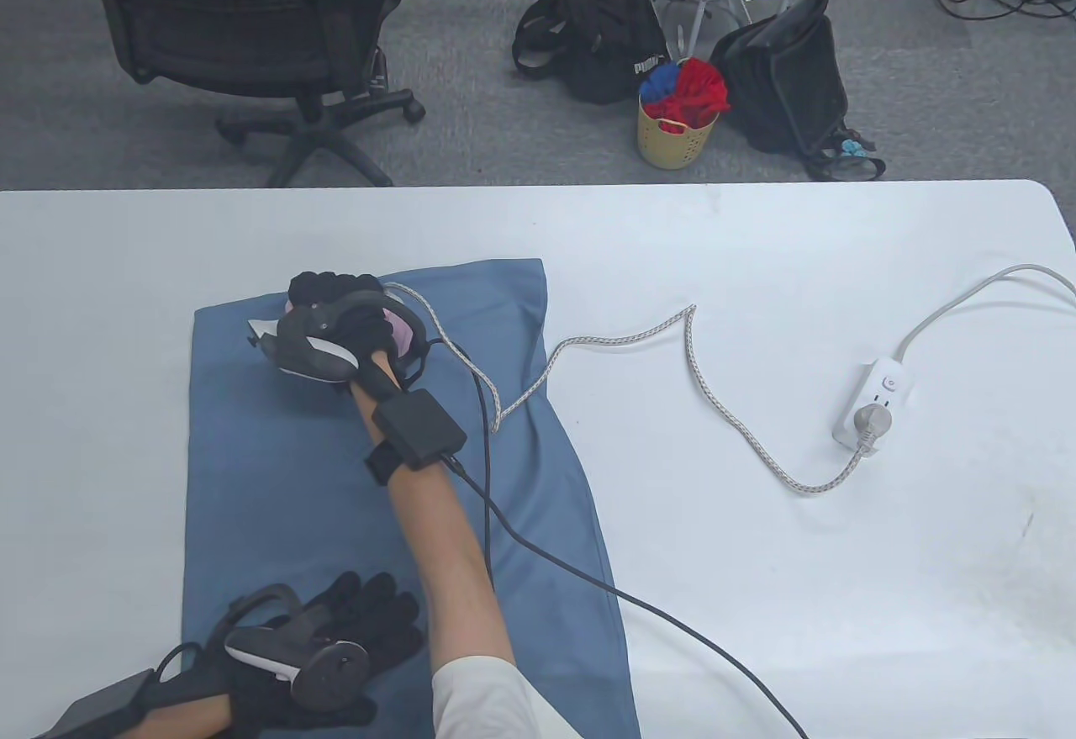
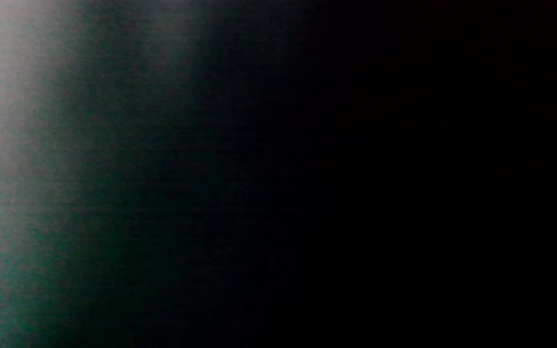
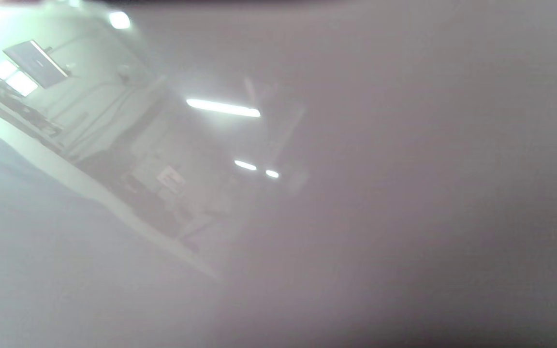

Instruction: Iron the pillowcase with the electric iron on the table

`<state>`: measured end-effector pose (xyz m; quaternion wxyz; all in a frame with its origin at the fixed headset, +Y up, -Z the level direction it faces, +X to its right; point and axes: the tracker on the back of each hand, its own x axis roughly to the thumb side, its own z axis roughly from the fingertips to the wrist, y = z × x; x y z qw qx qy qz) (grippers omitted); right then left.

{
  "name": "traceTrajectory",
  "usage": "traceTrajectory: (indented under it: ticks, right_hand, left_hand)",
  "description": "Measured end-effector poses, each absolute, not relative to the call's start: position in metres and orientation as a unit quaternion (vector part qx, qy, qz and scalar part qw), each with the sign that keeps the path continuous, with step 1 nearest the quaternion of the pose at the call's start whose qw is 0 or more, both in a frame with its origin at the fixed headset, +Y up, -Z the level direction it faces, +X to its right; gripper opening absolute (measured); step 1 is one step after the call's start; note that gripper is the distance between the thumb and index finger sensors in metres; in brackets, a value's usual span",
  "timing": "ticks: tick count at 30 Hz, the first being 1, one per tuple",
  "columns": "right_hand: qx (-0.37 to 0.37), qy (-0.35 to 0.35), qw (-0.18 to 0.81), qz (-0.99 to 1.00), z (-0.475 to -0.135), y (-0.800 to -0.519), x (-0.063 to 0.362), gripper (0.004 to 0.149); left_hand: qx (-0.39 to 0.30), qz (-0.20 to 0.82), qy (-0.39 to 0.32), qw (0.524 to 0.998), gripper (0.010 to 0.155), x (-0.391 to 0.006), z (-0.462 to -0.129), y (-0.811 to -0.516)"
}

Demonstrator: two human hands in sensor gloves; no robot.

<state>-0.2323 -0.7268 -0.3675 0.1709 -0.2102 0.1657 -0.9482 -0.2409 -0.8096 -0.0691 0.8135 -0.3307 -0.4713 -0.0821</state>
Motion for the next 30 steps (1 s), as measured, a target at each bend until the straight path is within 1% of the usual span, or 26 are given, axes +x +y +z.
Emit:
traceTrajectory:
  ticks: [3,5,6,8,11,12,15,18,24,30]
  right_hand:
    - [-0.23,0.16,0.161,-0.946,-0.359,-0.719,-0.208,0.044]
    - [-0.247,0.156,0.157,-0.943,-0.345,-0.715,-0.189,0.044]
    - [-0.264,0.143,0.162,-0.94,-0.335,-0.714,-0.173,0.044]
    - [-0.276,0.144,0.176,-0.934,-0.324,-0.716,-0.153,0.044]
    - [-0.269,0.154,0.195,-0.931,-0.313,-0.722,-0.118,0.044]
    - [-0.261,0.159,0.179,-0.935,-0.313,-0.725,-0.107,0.045]
    - [-0.226,0.166,0.184,-0.942,-0.324,-0.728,-0.089,0.045]
    - [-0.217,0.171,0.17,-0.946,-0.341,-0.731,-0.081,0.044]
    - [-0.177,0.168,0.17,-0.955,-0.37,-0.734,-0.08,0.044]
    - [-0.111,0.167,0.184,-0.962,-0.401,-0.738,-0.078,0.044]
  left_hand:
    - [-0.33,-0.082,-0.471,0.813,0.079,-0.241,-0.069,-0.81]
    - [-0.331,-0.082,-0.471,0.814,0.079,-0.241,-0.069,-0.81]
    - [-0.331,-0.082,-0.471,0.814,0.079,-0.241,-0.069,-0.81]
    - [-0.331,-0.082,-0.471,0.813,0.079,-0.241,-0.07,-0.81]
    - [-0.331,-0.083,-0.471,0.813,0.079,-0.241,-0.07,-0.81]
    - [-0.331,-0.083,-0.471,0.814,0.079,-0.241,-0.07,-0.81]
    - [-0.331,-0.083,-0.471,0.814,0.079,-0.241,-0.07,-0.81]
    - [-0.33,-0.084,-0.47,0.814,0.079,-0.242,-0.07,-0.809]
    - [-0.33,-0.085,-0.47,0.814,0.079,-0.242,-0.07,-0.809]
    - [-0.33,-0.085,-0.47,0.814,0.079,-0.242,-0.07,-0.809]
